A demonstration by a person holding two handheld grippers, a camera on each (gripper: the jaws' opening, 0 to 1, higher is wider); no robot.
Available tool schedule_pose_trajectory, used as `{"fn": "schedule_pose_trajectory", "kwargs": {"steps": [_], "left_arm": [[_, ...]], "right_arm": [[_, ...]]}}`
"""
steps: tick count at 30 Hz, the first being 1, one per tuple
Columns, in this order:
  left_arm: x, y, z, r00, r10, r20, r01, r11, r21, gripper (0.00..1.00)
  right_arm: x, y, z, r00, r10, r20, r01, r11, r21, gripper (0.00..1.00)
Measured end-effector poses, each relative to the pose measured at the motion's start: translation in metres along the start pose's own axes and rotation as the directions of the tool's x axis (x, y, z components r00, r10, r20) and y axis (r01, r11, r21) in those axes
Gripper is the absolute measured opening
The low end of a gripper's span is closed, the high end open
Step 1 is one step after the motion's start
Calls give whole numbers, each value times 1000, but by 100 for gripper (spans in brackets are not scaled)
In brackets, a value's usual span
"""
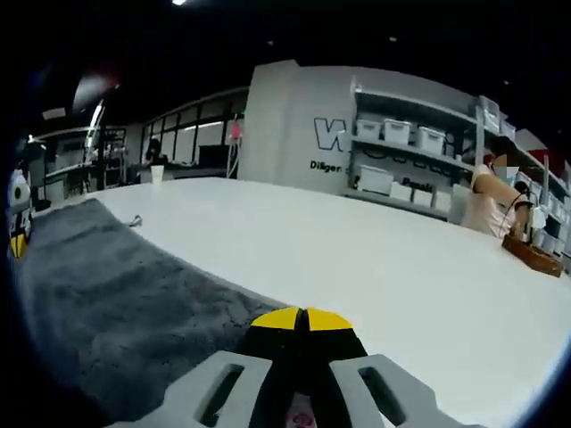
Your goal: Open the folded towel by lifting each exposed corner and separating the folded layers until the towel lies flat within the target outline without major curled edges
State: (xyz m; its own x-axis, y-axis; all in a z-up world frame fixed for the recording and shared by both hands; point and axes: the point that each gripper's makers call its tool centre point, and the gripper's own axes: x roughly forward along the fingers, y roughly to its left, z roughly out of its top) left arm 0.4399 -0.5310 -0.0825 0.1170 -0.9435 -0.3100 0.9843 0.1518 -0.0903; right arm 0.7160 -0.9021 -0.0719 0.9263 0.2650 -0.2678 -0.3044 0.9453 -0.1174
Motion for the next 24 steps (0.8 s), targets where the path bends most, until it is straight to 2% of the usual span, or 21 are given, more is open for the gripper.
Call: {"fn": "schedule_pose_trajectory", "kwargs": {"steps": [6,9,15,17,20,22,24], "left_arm": [[0,4,1,1000,-15,3,15,1000,-16,1],[0,5,2,1000,-24,5,24,998,-60,1],[-4,6,2,999,-33,-5,32,999,-26,1],[-7,13,2,1000,-26,-4,25,997,-72,1],[-9,18,4,1000,-17,11,19,985,-170,1],[-11,22,9,999,-13,33,17,992,-124,1],[-15,29,16,997,26,66,-22,998,-59,1]], "right_arm": [[1,6,6,999,26,17,-27,1000,7,0],[1,12,8,999,42,24,-42,999,-1,0],[-5,23,13,997,63,48,-62,998,-9,0],[-6,22,13,997,52,50,-50,998,-43,0],[-6,21,14,997,53,55,-52,998,-25,4],[-7,20,17,996,44,73,-43,999,-10,7],[-8,17,23,994,30,105,-37,997,65,12]]}}
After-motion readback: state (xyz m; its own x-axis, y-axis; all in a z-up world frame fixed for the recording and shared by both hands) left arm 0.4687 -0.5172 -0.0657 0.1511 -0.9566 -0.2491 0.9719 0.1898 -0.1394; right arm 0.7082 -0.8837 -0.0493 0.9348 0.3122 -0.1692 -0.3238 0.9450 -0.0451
